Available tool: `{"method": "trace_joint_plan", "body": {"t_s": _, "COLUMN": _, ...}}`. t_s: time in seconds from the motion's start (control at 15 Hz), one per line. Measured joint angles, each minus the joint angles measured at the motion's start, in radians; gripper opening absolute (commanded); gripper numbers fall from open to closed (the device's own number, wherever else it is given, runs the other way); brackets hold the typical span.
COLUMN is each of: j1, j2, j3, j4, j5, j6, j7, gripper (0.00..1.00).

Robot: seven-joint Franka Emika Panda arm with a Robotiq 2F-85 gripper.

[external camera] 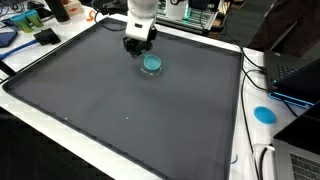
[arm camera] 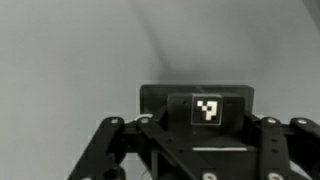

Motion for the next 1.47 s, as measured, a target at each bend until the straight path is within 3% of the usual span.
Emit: {"method": "trace_joint_plan", "body": {"t_s": 1.47, "j1": -0.026, "j2": 0.0, "j3": 0.01, "j4": 0.011, "j5": 0.024, "j6": 0.001, "j7": -0.07, "gripper": 0.28}}
